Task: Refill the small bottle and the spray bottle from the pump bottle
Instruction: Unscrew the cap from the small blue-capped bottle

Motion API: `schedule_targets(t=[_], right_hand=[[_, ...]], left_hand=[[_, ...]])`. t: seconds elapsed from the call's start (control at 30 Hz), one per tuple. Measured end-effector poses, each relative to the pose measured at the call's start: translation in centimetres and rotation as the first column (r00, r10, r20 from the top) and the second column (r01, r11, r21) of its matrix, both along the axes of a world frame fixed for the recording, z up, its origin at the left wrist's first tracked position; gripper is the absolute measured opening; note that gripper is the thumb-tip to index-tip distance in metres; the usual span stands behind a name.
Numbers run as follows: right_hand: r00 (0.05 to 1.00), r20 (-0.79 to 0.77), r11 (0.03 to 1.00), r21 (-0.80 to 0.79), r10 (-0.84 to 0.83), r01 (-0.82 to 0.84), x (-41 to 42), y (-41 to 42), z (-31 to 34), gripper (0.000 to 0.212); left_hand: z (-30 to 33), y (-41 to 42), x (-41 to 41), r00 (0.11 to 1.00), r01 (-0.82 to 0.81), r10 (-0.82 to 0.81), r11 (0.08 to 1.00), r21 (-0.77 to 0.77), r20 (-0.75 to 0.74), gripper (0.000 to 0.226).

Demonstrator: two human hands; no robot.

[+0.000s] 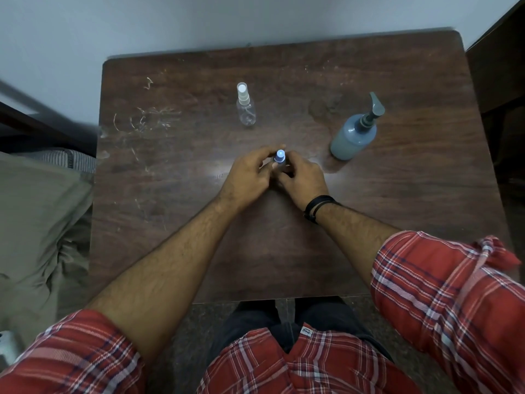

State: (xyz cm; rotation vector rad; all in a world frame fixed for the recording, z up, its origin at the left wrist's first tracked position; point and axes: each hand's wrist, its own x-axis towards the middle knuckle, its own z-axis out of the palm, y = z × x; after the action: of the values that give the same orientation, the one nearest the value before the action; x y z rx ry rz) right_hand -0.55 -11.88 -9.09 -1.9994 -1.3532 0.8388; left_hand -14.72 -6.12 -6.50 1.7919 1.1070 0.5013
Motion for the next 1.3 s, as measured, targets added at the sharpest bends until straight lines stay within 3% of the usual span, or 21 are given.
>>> schedule_targets(t=[0.1, 0.27, 0.5, 0.6, 0.77, 0.87, 0.97, 1.17, 1.3], right_hand=[[1.000, -0.003, 1.000, -0.012, 0.010, -0.010, -0.1, 0.0, -0.1, 0.025], [1.000, -0.017, 1.000, -0.028, -0.006, 0.005, -0.1, 0.0, 0.0, 0.028], [1.000, -0.029, 1.000, -0.016, -0.008, 0.008, -0.2, -0.1, -0.1, 0.025], [1.000, -0.028, 1.000, -0.017, -0.004, 0.004, -0.2, -0.1, 0.0, 0.025], [1.000, -0.021, 1.000, -0.023, -0.007, 0.006, -0.3, -0.2, 0.0, 0.023], [1.000, -0.023, 0.999, -0.033, -0.004, 0.003, -0.2, -0.1, 0.1, 0.023], [1.000, -0.029, 0.999, -0.031, -0.006, 0.005, -0.3, -0.2, 0.2, 0.026], [0.999, -0.050, 0.999, -0.036, -0.013, 0.012, -0.4, -0.2, 0.4, 0.025], [0.998, -0.052, 0.999, -0.047, -0.024, 0.021, -0.4, -0.2, 0.5, 0.023]], left_hand=[[0.0, 0.4, 0.3, 0.999, -0.032, 0.033, 0.999, 0.031, -0.013, 0.029], [-0.3, 0.2, 0.6, 0.996, -0.013, 0.019, 0.998, 0.067, -0.092, 0.039], [0.8, -0.3, -0.3, 0.997, -0.022, 0.033, 0.987, 0.160, -0.068, 0.032], [1.0, 0.1, 0.5, 0.993, 0.060, -0.041, 0.984, 0.170, -0.110, 0.042], [0.7, 0.7, 0.1, 0.988, 0.080, -0.050, 0.975, 0.209, -0.144, 0.026], [0.7, 0.6, -0.2, 0.990, 0.055, -0.020, 0.965, 0.257, -0.136, 0.032], [0.7, 0.6, -0.3, 0.987, 0.099, -0.069, 0.972, 0.212, -0.146, 0.045], [1.0, 0.7, -0.7, 0.981, 0.119, -0.081, 0.970, 0.214, -0.177, 0.029], [2.2, 0.6, 0.1, 0.987, 0.088, -0.070, 0.989, 0.121, -0.144, 0.030]])
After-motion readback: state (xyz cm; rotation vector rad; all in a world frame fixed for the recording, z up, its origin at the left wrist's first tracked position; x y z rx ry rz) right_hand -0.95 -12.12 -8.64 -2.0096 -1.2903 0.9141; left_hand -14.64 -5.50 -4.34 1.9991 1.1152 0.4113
